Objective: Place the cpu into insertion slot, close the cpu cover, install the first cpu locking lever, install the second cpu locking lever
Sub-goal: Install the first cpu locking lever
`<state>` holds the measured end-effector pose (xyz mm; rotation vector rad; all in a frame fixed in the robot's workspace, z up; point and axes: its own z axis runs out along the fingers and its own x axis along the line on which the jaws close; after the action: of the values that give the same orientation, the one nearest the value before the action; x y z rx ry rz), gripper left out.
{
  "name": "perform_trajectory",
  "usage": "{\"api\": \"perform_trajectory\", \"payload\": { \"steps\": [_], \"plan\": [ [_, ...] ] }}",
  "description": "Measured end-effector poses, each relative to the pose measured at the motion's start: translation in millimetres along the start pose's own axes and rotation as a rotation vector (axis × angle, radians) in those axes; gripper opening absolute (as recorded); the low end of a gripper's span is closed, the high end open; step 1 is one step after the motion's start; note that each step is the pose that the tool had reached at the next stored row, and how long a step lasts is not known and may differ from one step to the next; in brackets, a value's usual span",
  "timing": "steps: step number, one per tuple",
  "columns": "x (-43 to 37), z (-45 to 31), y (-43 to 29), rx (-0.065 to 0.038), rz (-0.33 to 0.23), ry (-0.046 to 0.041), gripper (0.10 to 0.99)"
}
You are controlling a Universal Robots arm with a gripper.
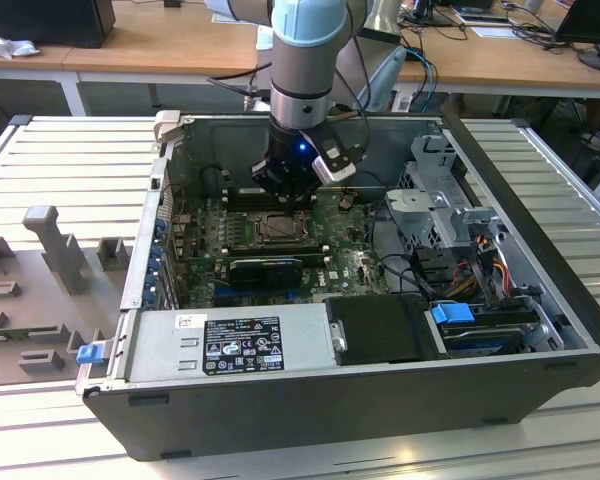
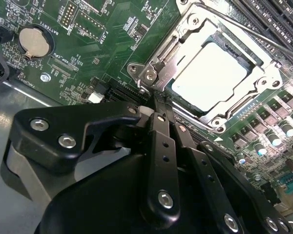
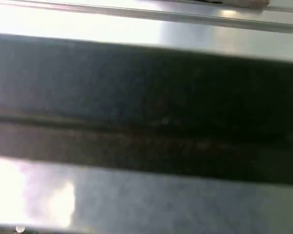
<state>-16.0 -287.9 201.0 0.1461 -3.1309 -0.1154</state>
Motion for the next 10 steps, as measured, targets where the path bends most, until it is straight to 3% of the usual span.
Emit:
{"api": "perform_trajectory", "payload": {
  "steps": [2,5,6,10],
  "plan": [
    [0.0,0.5,-0.3,-0.002,0.000,0.0000,0.106],
    [-0.1,0.7,-0.1,-0.025,-0.001,-0.0024,0.106],
    [0.0,0.7,-0.1,-0.029,-0.001,-0.0027,0.106],
    [0.0,-6.5,0.4,-0.030,-0.001,-0.0029,0.106]
  ]
}}
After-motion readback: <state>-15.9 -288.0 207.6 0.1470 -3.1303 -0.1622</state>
